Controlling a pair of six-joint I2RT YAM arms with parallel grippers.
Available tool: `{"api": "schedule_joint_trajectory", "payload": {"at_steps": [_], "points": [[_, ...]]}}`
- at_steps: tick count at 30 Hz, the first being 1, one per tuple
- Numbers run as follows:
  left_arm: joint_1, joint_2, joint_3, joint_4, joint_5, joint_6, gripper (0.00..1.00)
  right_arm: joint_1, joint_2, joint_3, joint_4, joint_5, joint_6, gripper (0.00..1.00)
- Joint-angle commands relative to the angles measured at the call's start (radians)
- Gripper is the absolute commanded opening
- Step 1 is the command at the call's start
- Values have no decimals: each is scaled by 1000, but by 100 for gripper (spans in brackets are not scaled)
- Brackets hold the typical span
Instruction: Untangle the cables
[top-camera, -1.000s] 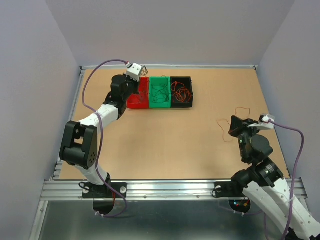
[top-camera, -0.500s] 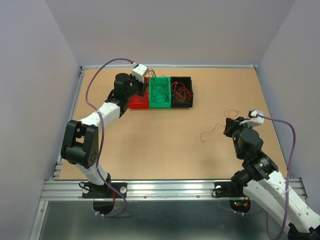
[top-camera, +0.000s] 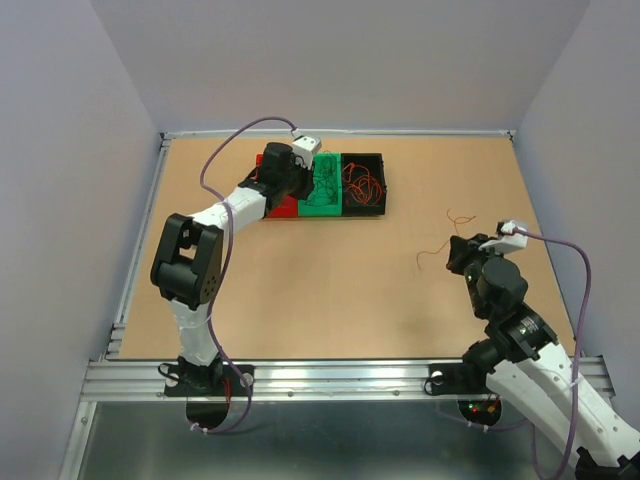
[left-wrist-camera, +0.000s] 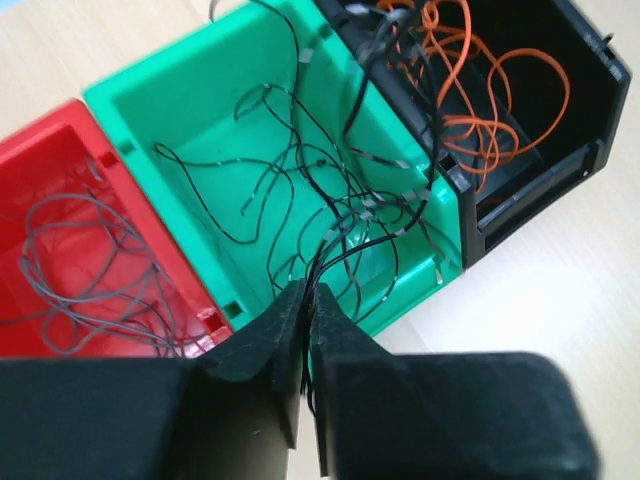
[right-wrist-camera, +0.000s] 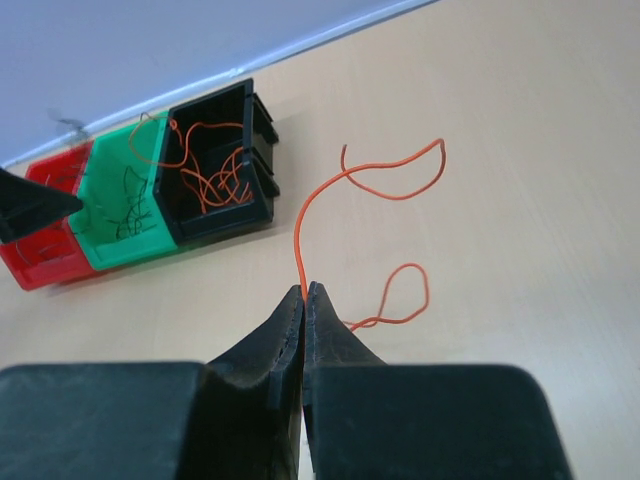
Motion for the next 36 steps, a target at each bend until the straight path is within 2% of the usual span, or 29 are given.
{"api": "schedule_joint_trajectory", "payload": {"at_steps": [1, 2, 3, 6, 13, 17, 23, 31, 36], "points": [[-21, -5, 67, -38, -59, -20, 30, 6, 49, 17, 93, -88, -24, 1], [-21, -1, 73, -39, -62, -22, 30, 5, 71, 22, 116, -113, -33, 1], [-21, -1, 76, -42, -61, -22, 39, 5, 117, 39, 144, -163, -47, 1], [-21, -4, 85, -42, -61, -23, 50, 5, 239, 76, 245, -208, -68, 1], [-21, -49, 78, -13, -96, -5, 60, 6, 503, 261, 423, -335, -145, 1], [-21, -75, 49, -13, -79, 18, 69, 5, 690, 375, 513, -348, -173, 1], [-21, -92, 50, -58, -69, 38, 82, 5, 841, 494, 632, -320, -193, 1], [-51, -12, 99, -118, -88, 50, 82, 5, 1013, 596, 699, -294, -233, 0], [-59, 37, 130, -136, -72, 50, 78, 5, 1119, 654, 715, -277, -266, 1]]}}
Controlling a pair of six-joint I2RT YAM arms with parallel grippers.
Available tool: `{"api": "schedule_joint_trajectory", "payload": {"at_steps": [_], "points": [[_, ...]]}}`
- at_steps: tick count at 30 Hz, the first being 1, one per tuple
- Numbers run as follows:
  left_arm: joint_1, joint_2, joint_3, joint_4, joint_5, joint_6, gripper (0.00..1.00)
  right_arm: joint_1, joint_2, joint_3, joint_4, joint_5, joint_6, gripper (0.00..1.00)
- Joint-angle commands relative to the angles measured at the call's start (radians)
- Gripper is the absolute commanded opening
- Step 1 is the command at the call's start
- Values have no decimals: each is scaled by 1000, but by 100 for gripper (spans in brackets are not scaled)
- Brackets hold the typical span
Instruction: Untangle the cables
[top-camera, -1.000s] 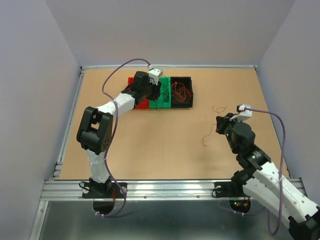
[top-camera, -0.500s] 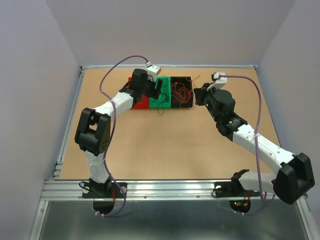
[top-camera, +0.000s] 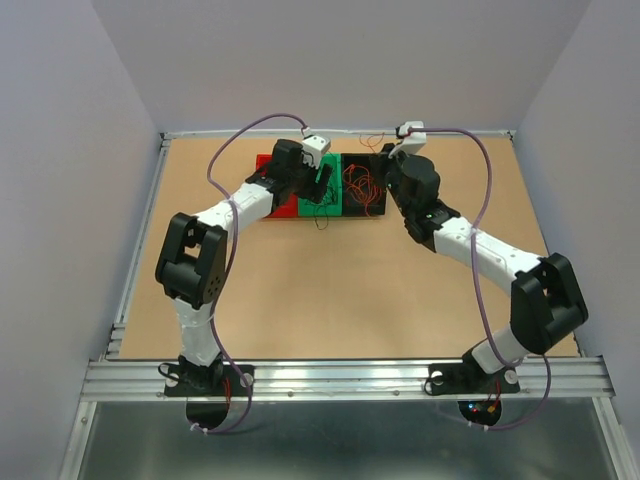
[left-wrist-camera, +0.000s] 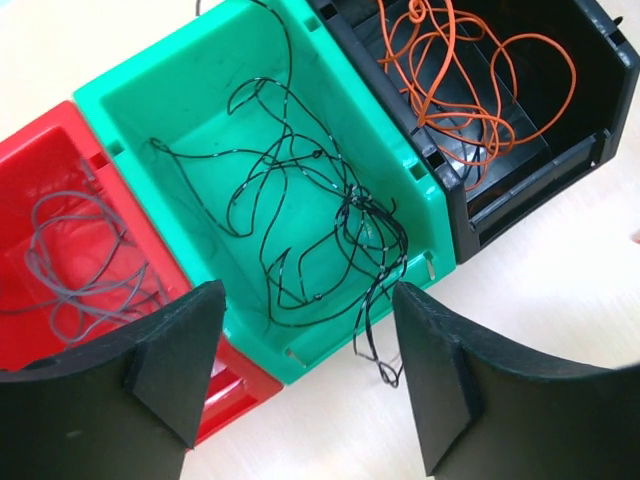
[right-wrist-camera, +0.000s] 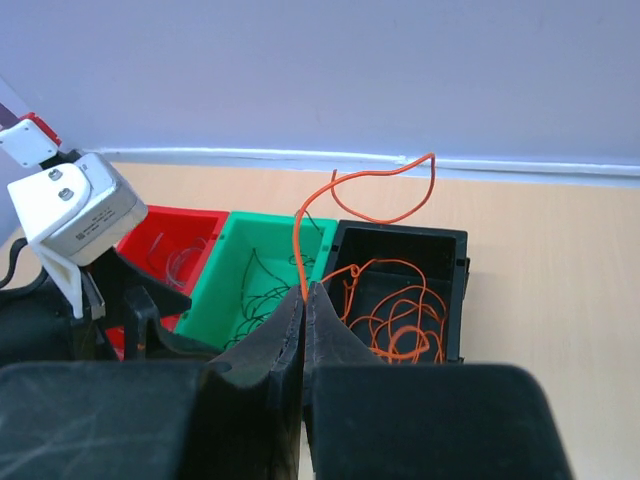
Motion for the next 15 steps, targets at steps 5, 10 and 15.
{"api": "schedule_joint_trajectory", "payload": {"at_steps": [5, 10, 15], "points": [[-27, 61, 73, -27, 3, 20, 75, 5, 148, 129, 135, 52, -82, 1], [-30, 105, 116, -66, -1, 17, 73, 5, 196, 151, 229, 49, -114, 1], [-32, 183, 216, -119, 3, 19, 54, 2, 220, 193, 240, 84, -152, 1]]}}
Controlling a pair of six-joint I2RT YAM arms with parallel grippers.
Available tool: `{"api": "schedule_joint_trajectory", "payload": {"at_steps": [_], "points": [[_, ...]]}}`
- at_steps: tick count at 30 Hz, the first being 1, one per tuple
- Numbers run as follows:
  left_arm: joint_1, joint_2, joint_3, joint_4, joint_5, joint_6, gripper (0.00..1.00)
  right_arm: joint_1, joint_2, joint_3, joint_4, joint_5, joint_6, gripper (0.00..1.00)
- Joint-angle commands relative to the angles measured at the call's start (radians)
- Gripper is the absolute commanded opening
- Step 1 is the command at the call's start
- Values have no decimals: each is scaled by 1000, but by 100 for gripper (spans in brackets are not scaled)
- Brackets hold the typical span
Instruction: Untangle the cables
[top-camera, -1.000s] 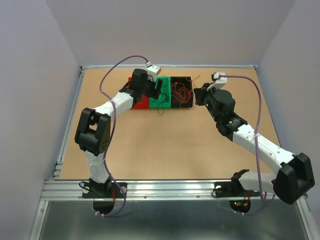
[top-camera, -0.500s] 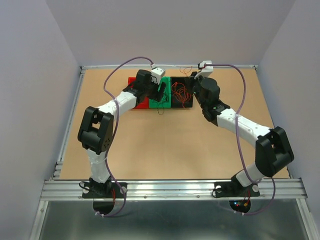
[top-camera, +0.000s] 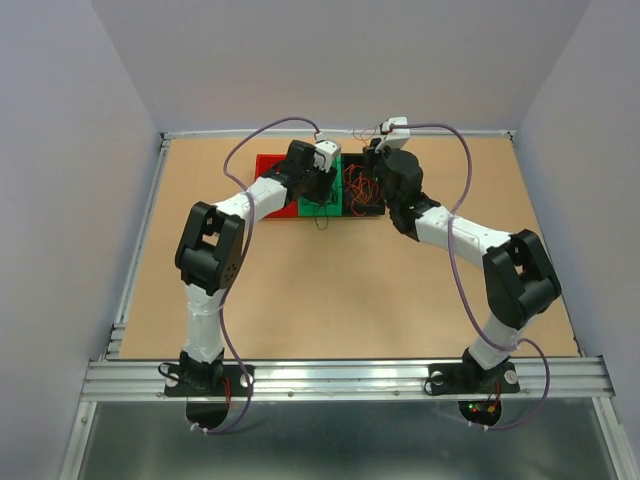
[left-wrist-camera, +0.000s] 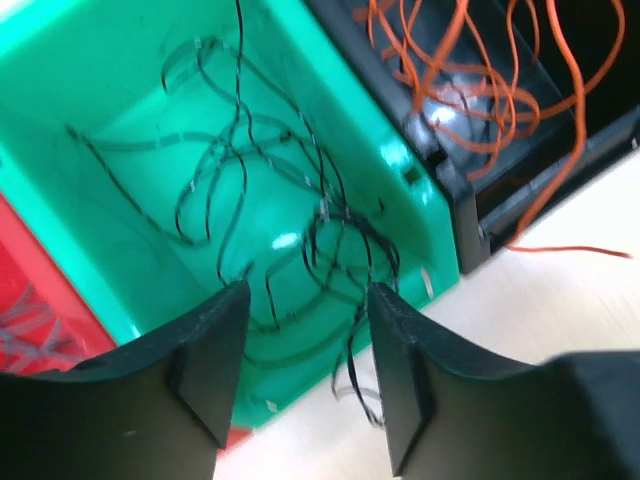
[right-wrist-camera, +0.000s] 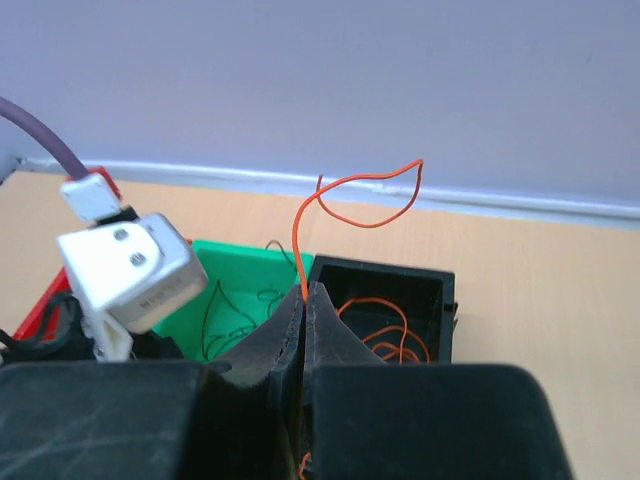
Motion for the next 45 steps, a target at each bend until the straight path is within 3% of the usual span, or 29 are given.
{"api": "schedule_joint_trajectory", "payload": {"at_steps": [1, 2, 3, 4, 11, 16, 23, 32, 35, 36, 39, 42, 45], "points": [[-4, 35, 98, -36, 3, 10, 48, 3, 3, 101, 120, 45, -58, 1], [-4, 44, 113, -39, 8, 15, 41, -3, 5, 113, 122, 45, -61, 1], [-2, 45, 122, -42, 9, 17, 24, -7, 7, 119, 122, 38, -61, 1], [-4, 48, 132, -51, 15, 17, 17, -10, 10, 124, 122, 30, -63, 1], [2, 82, 198, -94, 49, 21, 0, -39, 56, 162, 125, -30, -43, 1], [42, 128, 316, -132, 77, -20, 0, -43, 82, 124, 146, -53, -29, 1], [59, 226, 521, -142, -3, -40, 0, -43, 118, 44, 160, -150, -37, 1], [61, 203, 416, -93, -40, -20, 0, -41, 137, -14, -17, -166, 108, 1], [59, 197, 408, -100, -28, -22, 14, -43, 161, 56, -182, -173, 157, 1], [59, 193, 405, -102, -29, -22, 26, -43, 175, 80, -229, -163, 167, 0], [59, 164, 373, -87, -34, -14, 48, -41, 218, 136, -320, -102, 192, 1], [61, 121, 324, -65, -40, -8, 57, -49, 255, 186, -371, -99, 210, 1], [59, 88, 293, -48, -40, -5, 59, -53, 336, 283, -435, -134, 218, 1]]}}
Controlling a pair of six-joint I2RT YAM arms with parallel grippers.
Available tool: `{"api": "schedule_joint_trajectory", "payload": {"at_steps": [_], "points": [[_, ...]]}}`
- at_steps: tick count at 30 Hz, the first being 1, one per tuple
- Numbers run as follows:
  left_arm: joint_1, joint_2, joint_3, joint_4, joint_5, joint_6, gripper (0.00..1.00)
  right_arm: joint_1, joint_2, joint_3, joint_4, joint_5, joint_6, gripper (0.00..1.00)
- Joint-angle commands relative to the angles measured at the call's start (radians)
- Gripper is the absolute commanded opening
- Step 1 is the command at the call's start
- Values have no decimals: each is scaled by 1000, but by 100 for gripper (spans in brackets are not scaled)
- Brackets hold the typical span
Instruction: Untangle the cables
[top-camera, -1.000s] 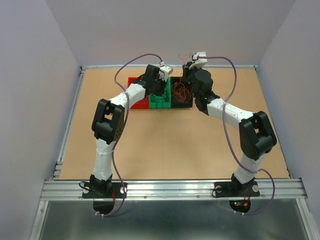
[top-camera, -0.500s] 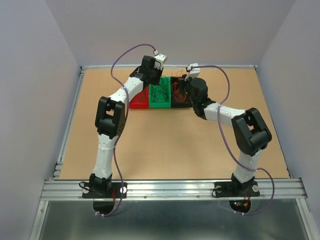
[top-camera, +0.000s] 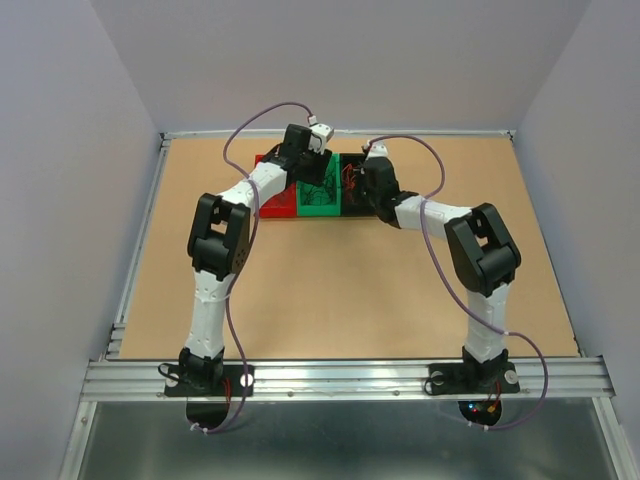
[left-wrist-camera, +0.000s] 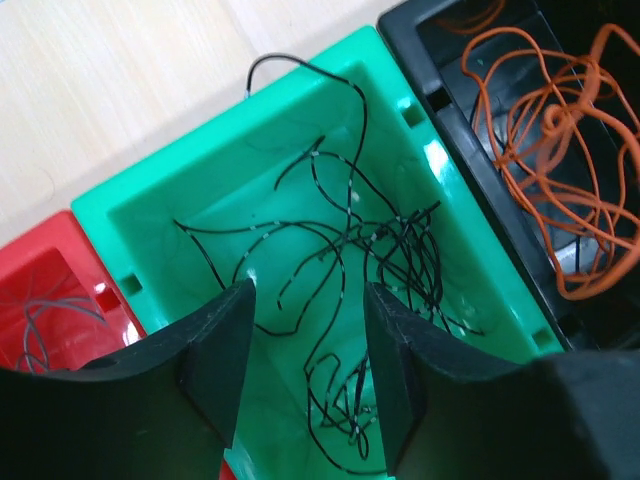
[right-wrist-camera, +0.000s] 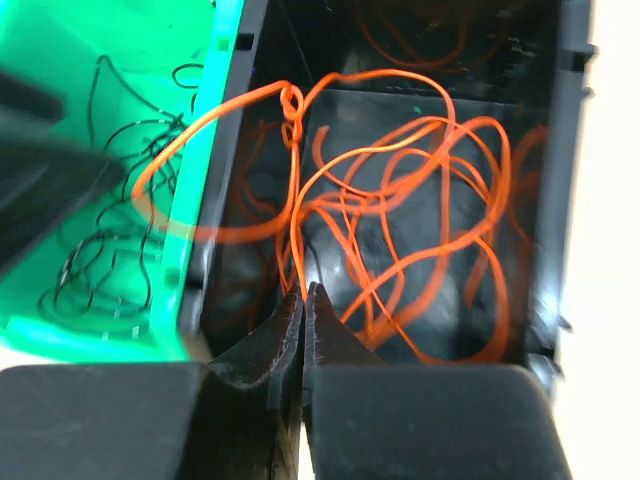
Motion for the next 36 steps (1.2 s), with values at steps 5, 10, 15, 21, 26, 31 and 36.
{"api": "schedule_joint_trajectory", "payload": {"at_steps": [5, 10, 15, 21, 26, 31, 36], "points": [[-4, -177, -101, 78, 13, 12, 71, -35, 236, 305, -181, -19, 61, 1], [-4, -234, -167, 139, 18, 18, 82, -41, 339, 439, -306, 30, 59, 1], [-4, -300, -233, 179, 22, 21, 83, -41, 312, 436, -335, 56, 62, 2], [-3, -427, -366, 252, 7, 38, 83, -41, 238, 434, -333, 82, 50, 10], [-1, -533, -449, 292, -11, 50, 86, -39, 185, 462, -333, 64, 33, 17], [11, -611, -497, 302, -24, 59, 87, -39, 137, 437, -333, 81, 16, 31], [19, -666, -549, 314, -33, 62, 89, -39, 76, 384, -332, 81, 13, 65]]}}
